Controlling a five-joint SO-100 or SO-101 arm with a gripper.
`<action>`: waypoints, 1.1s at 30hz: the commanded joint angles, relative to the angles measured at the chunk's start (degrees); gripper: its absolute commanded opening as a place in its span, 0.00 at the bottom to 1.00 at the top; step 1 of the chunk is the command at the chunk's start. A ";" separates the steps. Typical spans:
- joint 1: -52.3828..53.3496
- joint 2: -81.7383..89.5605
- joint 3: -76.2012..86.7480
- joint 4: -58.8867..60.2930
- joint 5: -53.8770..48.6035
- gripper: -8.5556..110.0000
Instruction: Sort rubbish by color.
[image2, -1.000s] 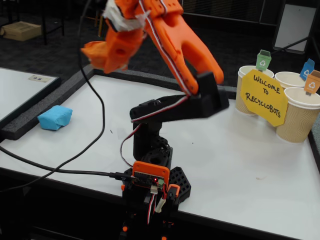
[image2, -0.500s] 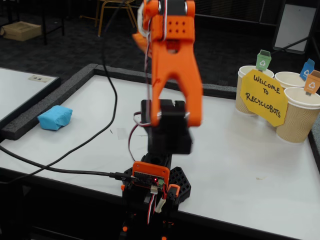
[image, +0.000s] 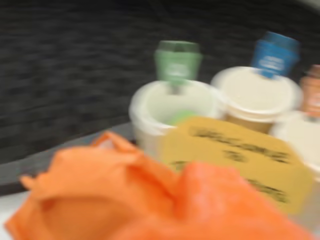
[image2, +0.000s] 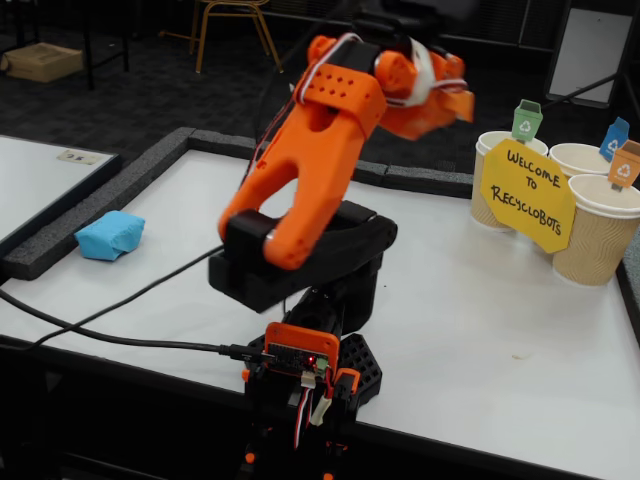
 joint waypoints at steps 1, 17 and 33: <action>8.00 0.35 0.88 -6.42 -3.69 0.07; 20.30 0.26 8.53 -15.03 -7.82 0.07; 20.65 -16.44 -0.26 -16.88 -7.38 0.07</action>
